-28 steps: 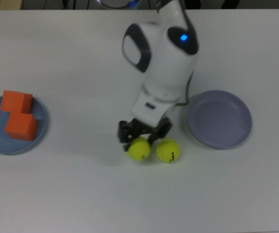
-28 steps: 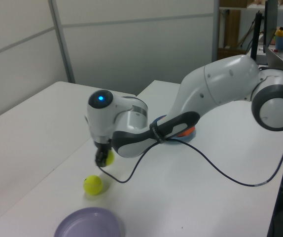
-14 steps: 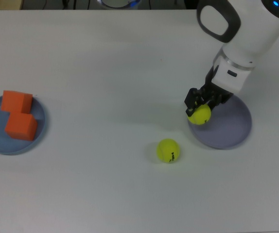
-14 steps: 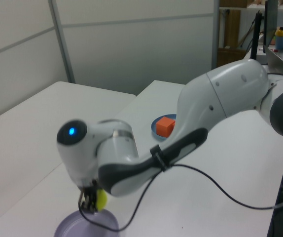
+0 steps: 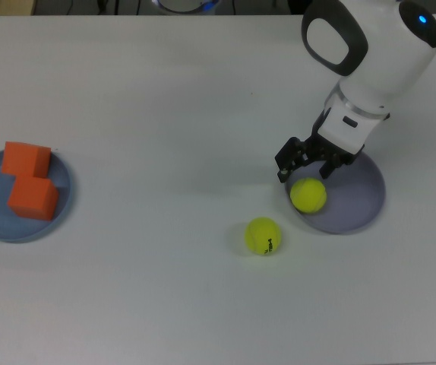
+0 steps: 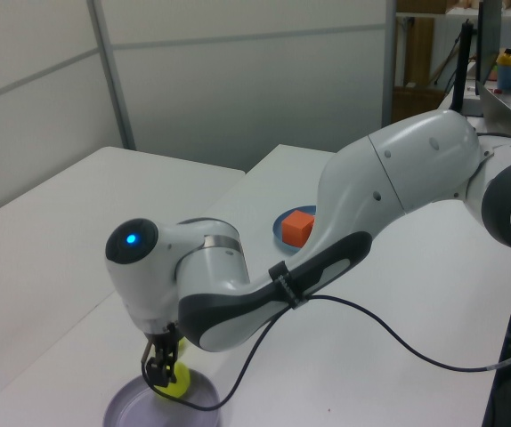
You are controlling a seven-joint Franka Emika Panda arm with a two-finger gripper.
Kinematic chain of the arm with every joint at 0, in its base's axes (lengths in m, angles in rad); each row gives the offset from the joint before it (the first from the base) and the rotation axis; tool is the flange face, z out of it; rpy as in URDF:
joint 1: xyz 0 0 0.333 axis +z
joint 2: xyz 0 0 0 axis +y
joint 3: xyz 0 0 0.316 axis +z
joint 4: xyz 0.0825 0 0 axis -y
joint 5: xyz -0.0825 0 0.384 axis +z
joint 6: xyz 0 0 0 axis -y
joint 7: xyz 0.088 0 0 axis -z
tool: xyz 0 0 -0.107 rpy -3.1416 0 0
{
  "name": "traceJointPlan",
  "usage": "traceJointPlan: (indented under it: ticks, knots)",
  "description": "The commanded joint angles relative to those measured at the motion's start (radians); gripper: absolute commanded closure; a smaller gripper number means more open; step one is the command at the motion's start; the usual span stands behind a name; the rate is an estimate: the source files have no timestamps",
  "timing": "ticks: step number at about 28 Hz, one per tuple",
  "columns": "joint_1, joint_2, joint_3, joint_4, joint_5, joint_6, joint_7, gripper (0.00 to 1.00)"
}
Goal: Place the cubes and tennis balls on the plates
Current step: 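Carry the tennis ball onto the lavender plate and release it, then move the gripper to the second tennis ball and grasp it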
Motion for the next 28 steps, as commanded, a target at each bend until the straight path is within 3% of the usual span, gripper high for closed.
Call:
traceJointPlan:
  ticks: [1,5,9,14,24,28]
  knots:
    - [-0.009,-0.020,-0.012,0.000,-0.009,0.007,0.006,0.00]
    - [-0.041,-0.012,-0.030,0.023,-0.013,0.057,-0.007,0.00]
    - [-0.044,0.014,-0.108,0.012,-0.011,0.189,-0.026,0.00]
    - [-0.044,0.055,-0.141,0.011,-0.031,0.258,-0.034,0.00]
    - [-0.044,0.080,-0.142,0.002,-0.040,0.289,-0.040,0.00]
    - [-0.044,0.112,-0.156,0.000,-0.075,0.391,-0.038,0.00]
